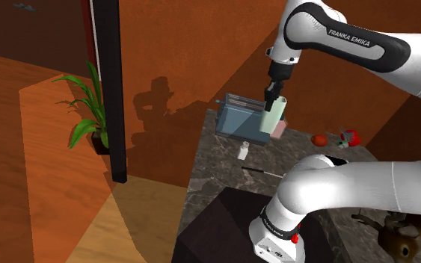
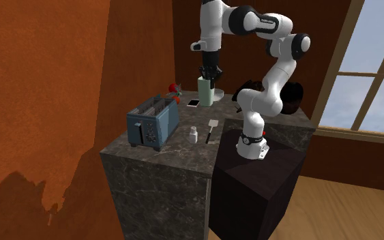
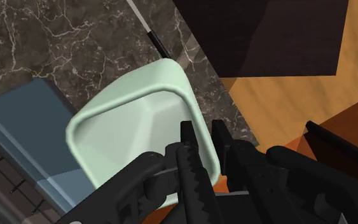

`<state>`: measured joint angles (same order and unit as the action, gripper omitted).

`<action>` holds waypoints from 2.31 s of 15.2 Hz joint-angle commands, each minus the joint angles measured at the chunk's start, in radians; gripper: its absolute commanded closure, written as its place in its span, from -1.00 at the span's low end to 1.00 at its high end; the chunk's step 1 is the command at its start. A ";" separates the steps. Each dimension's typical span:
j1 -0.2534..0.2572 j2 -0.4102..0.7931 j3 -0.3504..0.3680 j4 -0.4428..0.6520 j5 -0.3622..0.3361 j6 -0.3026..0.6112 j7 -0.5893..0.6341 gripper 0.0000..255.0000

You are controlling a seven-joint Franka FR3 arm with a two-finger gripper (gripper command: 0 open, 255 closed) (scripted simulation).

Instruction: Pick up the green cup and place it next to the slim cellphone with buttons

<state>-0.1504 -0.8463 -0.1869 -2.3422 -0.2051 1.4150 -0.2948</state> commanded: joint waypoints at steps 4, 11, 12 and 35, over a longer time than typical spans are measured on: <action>-0.043 -0.095 -0.083 -0.036 -0.088 -0.042 -0.101 1.00; -0.101 -0.184 -0.217 -0.029 -0.233 -0.097 -0.263 1.00; -0.108 -0.193 -0.237 -0.023 -0.254 -0.103 -0.286 1.00; -0.075 -0.154 -0.744 0.381 -0.684 -0.120 -0.842 1.00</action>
<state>-0.2346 -1.0045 -0.9070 -1.9783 -0.8741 1.2881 -1.1173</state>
